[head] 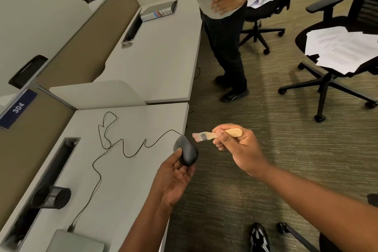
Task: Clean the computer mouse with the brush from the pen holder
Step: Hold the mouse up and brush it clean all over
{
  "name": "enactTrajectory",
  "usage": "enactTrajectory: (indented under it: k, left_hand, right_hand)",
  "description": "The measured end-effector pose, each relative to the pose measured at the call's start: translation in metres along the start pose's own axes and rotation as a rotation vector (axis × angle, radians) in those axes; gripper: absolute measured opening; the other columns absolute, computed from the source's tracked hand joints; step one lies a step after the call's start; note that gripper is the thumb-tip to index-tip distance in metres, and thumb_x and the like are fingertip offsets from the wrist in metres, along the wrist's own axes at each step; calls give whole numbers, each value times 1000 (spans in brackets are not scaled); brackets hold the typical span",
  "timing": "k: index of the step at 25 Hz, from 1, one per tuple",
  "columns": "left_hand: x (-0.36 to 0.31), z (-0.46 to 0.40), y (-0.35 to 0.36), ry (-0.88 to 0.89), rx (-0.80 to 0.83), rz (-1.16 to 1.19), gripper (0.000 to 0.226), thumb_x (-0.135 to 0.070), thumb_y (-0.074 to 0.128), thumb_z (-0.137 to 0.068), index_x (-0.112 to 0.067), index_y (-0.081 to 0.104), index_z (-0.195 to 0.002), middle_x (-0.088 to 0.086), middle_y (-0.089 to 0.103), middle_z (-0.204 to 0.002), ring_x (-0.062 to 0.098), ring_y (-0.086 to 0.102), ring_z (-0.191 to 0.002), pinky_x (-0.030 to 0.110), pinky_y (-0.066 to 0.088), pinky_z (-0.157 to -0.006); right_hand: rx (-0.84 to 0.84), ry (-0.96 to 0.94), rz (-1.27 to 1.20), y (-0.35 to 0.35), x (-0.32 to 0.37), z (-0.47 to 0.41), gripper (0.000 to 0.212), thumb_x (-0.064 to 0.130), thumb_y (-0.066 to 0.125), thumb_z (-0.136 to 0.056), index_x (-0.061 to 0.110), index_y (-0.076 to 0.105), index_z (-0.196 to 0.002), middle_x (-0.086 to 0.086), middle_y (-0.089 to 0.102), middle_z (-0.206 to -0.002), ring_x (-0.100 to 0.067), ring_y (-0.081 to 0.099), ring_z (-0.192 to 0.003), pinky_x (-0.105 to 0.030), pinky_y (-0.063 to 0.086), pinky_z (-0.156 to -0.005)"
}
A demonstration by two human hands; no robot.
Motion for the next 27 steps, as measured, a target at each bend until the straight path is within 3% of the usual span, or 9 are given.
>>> enactTrajectory:
  k: [4,8,11,17,22,25,27]
  left_hand:
    - [1,2,5,19,-32,12,46,-11,73,-92,-3,57,-135,27,69,-125,39,75,-103,40,67,-60]
    - [2,1,4,42,-67,12,43,-11,70,-98,0,55,-138,29,67,-129,40,77,-99,41,68,-61]
    - [2,0,3,42,-78,4,47,-11,70,-99,1,54,-142,30,64,-135,41,73,-106,43,69,-65]
    - [0,3,10,41,-24,65,72,-6,75,-81,-2,48,-148,31,59,-138,42,69,-116,43,69,-66]
    - [3,2,9,28,-23,60,62,-5,72,-89,1,49,-145,31,62,-133,42,72,-107,43,68,-62]
    - [3,1,6,23,-26,65,66,-6,76,-80,-1,52,-141,31,62,-133,43,74,-103,43,67,-58]
    - [3,0,5,25,-22,68,69,-5,76,-77,-2,52,-141,31,61,-135,44,73,-108,44,67,-60]
  right_hand:
    - [40,45,29,2,-3,4,22,35,66,-95,17,77,-102,-10,77,-80,-16,71,-74,-26,57,-66]
    - [76,88,30,2,-7,8,14,20,64,-101,15,77,-98,-9,76,-75,-17,69,-69,-26,56,-62]
    - [96,122,11,5,-6,9,17,15,64,-102,18,78,-92,-8,75,-72,-15,68,-65,-25,55,-59]
    - [-122,58,-54,2,-7,-1,12,13,61,-104,10,73,-104,-11,79,-81,-17,72,-73,-26,58,-64]
    - [-56,158,-48,0,-9,0,18,11,60,-104,12,76,-95,-12,77,-75,-17,70,-65,-24,57,-59]
    - [-2,174,-24,-3,-7,1,26,11,59,-103,17,78,-86,-12,75,-71,-16,69,-62,-24,55,-56]
    - [-52,128,-59,-3,-4,-1,20,15,62,-104,16,77,-91,-11,76,-74,-16,69,-65,-25,56,-58]
Point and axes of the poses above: each hand's wrist, its own z-axis away from the middle knuckle, its own y-axis out of the palm, x = y × z, the point moved 2 cm from there along -z, towards the middle knuckle
